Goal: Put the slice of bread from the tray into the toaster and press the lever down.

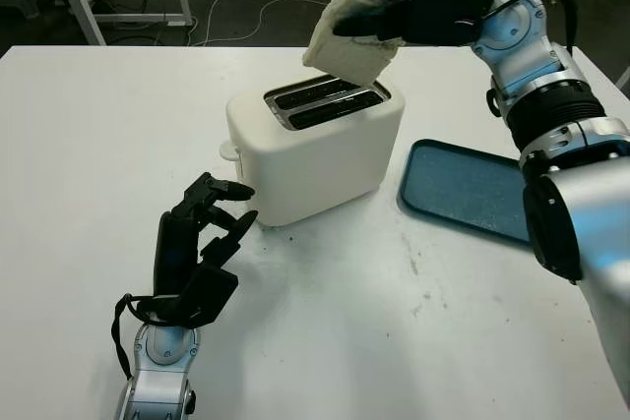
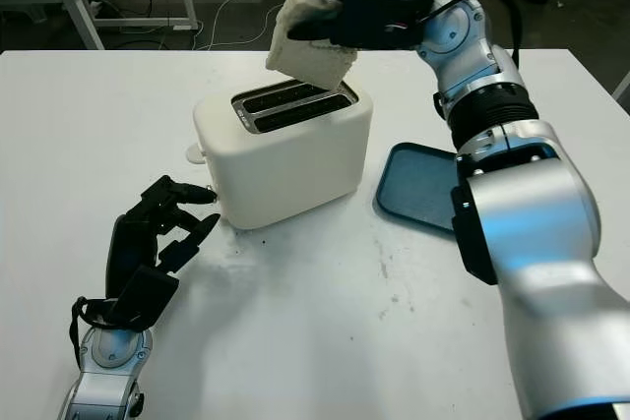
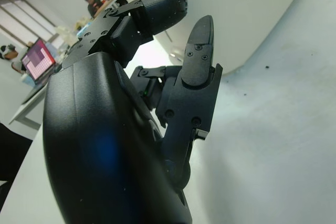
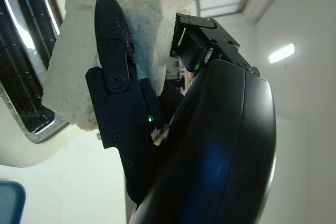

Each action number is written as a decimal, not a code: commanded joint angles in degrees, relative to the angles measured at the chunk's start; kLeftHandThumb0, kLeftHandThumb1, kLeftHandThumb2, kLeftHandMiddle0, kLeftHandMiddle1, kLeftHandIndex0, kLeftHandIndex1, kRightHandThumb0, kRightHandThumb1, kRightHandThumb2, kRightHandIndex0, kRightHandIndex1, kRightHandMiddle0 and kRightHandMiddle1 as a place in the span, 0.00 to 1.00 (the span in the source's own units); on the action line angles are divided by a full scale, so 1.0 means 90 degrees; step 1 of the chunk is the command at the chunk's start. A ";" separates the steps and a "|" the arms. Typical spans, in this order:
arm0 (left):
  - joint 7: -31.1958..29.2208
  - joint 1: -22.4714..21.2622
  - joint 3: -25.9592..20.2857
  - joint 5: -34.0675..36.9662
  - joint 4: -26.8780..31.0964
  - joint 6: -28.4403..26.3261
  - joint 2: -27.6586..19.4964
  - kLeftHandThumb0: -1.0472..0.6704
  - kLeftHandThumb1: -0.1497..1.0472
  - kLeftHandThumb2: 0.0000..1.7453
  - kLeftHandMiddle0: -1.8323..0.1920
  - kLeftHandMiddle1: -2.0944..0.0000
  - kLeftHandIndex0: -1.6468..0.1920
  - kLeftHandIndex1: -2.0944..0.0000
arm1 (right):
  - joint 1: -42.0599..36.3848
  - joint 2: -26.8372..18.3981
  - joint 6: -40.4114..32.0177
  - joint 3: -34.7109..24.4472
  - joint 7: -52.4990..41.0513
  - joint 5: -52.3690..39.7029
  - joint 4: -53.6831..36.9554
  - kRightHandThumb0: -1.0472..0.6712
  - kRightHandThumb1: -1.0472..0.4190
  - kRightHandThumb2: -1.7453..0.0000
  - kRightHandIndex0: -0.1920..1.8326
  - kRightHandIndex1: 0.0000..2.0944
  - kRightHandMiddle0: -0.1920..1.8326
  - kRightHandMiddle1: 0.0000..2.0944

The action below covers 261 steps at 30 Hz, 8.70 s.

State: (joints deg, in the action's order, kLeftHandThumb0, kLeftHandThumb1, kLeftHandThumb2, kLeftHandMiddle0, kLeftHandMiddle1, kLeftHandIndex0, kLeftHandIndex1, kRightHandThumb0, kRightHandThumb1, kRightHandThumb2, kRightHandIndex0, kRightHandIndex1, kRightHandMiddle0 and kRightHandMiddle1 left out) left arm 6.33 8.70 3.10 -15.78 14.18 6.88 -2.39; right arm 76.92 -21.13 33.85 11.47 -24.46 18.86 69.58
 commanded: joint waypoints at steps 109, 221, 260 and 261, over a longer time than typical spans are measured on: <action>0.0219 0.0086 0.0227 -0.0100 -0.0173 0.0037 0.0163 0.49 0.89 0.14 0.62 0.26 0.62 0.47 | 0.0037 0.0187 -0.0947 0.0148 -0.2465 -0.0422 0.0046 0.24 0.09 0.91 0.66 0.83 0.58 0.83; -0.2470 -0.4575 0.0337 -0.2320 -0.2261 0.1257 -0.4906 0.41 0.83 0.00 0.33 0.51 0.20 0.96 | -0.7708 0.1018 -0.2063 -0.2328 0.1343 -0.3154 -0.6217 0.33 0.09 1.00 0.68 0.03 0.63 0.00; -0.2255 -0.4902 0.0444 -0.1656 -0.3038 0.1945 -0.4435 0.40 0.75 0.00 0.35 0.39 0.14 0.99 | -0.7728 0.1079 -0.1875 -0.2360 0.1120 -0.3098 -0.6091 0.32 0.09 0.99 0.68 0.00 0.61 0.00; -0.2234 -0.4903 0.0447 -0.1685 -0.3048 0.1934 -0.4412 0.39 0.75 0.00 0.35 0.38 0.13 0.99 | -0.7729 0.1087 -0.1863 -0.2364 0.1114 -0.3107 -0.6087 0.32 0.09 0.99 0.68 0.00 0.62 0.00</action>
State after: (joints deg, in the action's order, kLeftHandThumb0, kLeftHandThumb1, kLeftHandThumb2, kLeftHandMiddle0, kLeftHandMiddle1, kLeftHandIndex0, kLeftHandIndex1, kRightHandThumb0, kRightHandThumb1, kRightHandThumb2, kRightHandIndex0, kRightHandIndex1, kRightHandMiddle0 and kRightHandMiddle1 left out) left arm -14.58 -34.43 7.00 -30.96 -12.90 24.25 -42.44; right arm 7.49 -11.65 16.70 -9.76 -14.63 -8.65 15.32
